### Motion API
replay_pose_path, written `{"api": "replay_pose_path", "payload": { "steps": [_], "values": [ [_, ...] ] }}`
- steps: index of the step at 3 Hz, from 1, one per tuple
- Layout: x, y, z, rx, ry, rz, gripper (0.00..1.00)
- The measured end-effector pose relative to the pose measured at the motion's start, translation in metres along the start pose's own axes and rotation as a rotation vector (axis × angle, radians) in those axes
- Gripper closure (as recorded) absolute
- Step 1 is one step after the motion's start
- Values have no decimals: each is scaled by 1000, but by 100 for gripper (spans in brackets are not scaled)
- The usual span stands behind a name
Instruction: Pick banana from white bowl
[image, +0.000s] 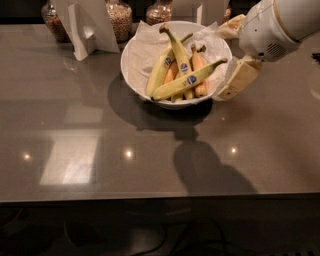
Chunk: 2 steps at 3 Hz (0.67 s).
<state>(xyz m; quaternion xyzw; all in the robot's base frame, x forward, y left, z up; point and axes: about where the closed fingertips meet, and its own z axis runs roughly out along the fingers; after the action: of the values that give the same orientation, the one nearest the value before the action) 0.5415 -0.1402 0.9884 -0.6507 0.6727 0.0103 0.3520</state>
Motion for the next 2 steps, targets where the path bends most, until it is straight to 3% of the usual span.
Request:
{"api": "replay_pose_path", "payload": {
  "steps": [1,2],
  "values": [
    [-17,-12,23,-14,-44,-56,42],
    [-31,-19,43,-30,-66,-104,54]
  ]
}}
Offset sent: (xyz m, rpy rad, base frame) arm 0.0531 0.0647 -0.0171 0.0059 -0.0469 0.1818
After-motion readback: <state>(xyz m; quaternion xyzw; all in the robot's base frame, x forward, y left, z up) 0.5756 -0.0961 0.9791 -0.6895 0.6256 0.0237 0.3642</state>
